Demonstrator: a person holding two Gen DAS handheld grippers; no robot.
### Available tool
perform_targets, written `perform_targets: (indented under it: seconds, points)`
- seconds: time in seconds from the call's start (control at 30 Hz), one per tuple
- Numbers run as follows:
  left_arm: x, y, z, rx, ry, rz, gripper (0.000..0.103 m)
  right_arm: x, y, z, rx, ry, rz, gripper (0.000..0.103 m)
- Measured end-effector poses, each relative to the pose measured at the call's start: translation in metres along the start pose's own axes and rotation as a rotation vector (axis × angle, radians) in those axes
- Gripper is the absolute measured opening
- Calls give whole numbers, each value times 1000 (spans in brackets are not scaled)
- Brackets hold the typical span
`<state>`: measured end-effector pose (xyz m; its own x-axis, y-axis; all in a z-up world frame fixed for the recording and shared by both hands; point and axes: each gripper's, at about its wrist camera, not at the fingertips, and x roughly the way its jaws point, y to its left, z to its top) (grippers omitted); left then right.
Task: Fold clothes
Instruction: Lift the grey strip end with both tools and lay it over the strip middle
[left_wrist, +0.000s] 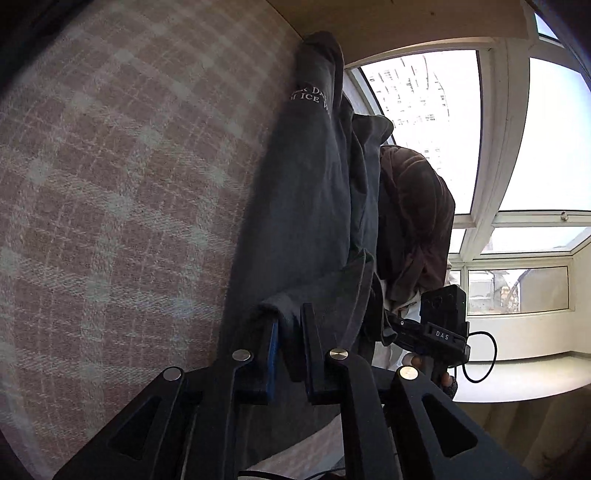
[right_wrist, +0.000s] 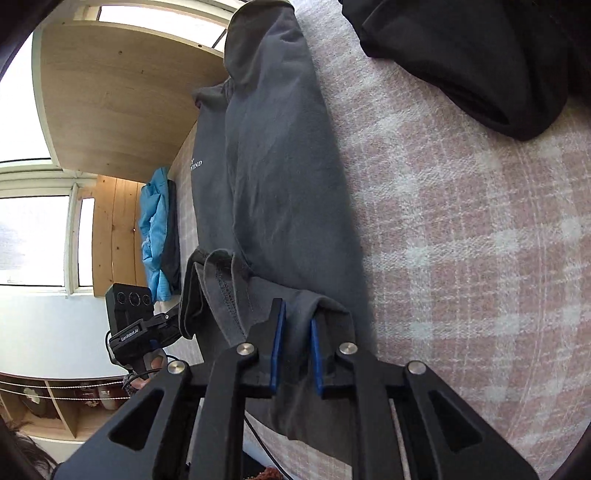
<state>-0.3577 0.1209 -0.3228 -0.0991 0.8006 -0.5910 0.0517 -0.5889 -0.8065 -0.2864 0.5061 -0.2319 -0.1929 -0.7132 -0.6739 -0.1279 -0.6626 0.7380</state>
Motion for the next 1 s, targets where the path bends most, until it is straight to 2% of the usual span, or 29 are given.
perform_targets:
  seconds: [0.03, 0.1, 0.13, 0.17, 0.23, 0.27, 0.33, 0.37, 0.5, 0.57, 0.63, 0.67, 0.7, 0.73, 0.77, 0.83, 0.87, 1.0]
  points:
    - [-2, -2, 4, 14, 9, 5, 11, -9, 2, 2, -13, -19, -3, 19]
    - [-10, -12, 10, 67, 4, 12, 15, -28, 5, 5, -33, -69, -9, 37]
    - [-17, -19, 11, 107, -6, 26, 19, -37, 5, 6, -37, -91, -15, 39]
    - [-23, -26, 12, 146, -16, 41, 29, -45, 5, 7, -39, -113, -22, 39]
    - [-33, -38, 15, 222, -46, 81, 41, -59, 16, 5, -100, -171, -65, 39]
    - [-38, -41, 16, 241, -57, 82, 41, -62, 25, 0, -161, -186, -66, 39]
    - [-44, -40, 18, 237, -66, 70, 42, -52, 43, -7, -246, -157, -59, 39]
    - [-45, -40, 18, 238, -62, 61, 42, -42, 51, -10, -280, -130, -67, 38]
    - [-10, -57, 7, 338, 44, 20, 43, 16, 70, -4, -417, -59, -147, 38]
    - [15, -53, 13, 305, 78, 15, 43, 37, 66, 8, -439, -57, -235, 38]
    - [37, -44, 25, 271, 85, 79, 42, 26, 53, 26, -372, -122, -260, 36]
    - [43, -40, 31, 259, 70, 140, 26, 19, 46, 35, -332, -159, -267, 36]
    - [39, -40, 34, 254, 45, 161, 18, 6, 44, 35, -318, -183, -253, 36]
    - [35, -40, 37, 252, 19, 181, 17, -9, 42, 32, -312, -201, -231, 36]
    - [24, -45, 34, 274, -15, 190, 21, -23, 41, 29, -306, -220, -210, 36]
    - [3, -52, 24, 303, -50, 200, 30, -34, 38, 10, -324, -199, -293, 37]
    - [-7, -54, 17, 313, -55, 202, 33, -36, 33, -3, -326, -170, -323, 37]
    - [-35, -43, -25, 297, -33, 221, 39, -27, 12, -63, -302, -29, -342, 37]
